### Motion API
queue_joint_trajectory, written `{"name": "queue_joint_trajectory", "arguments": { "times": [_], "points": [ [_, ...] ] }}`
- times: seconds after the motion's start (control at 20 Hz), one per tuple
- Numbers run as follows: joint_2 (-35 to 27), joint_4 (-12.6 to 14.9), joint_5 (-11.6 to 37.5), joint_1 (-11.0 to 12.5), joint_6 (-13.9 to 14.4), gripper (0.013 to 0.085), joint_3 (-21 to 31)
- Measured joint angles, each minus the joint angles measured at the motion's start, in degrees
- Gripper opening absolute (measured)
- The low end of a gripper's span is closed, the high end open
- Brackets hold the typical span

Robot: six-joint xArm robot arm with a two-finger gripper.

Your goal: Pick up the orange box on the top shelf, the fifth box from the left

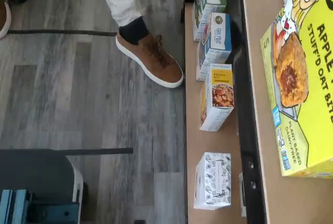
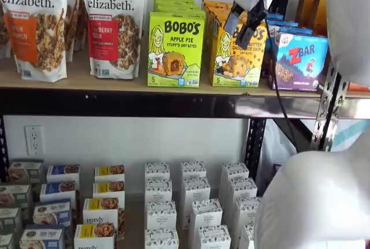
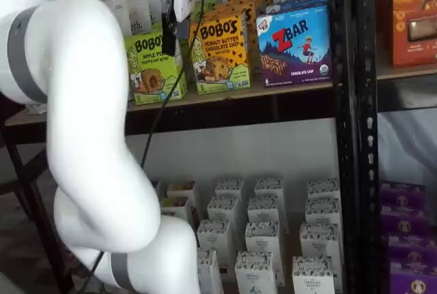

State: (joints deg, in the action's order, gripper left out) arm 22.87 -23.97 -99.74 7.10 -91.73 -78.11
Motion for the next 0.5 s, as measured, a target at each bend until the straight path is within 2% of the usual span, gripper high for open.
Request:
{"name": "queue_joint_trajectory", "arguments": {
  "times": [0.15,0.5],
  "points": [
    [-0.14,0.63,-2.16,0.14,-0.01,0.0850,-0.78],
    [0.83,0.00,-2.85,0.82,-0.29,0.0850,-0.29]
  ]
}}
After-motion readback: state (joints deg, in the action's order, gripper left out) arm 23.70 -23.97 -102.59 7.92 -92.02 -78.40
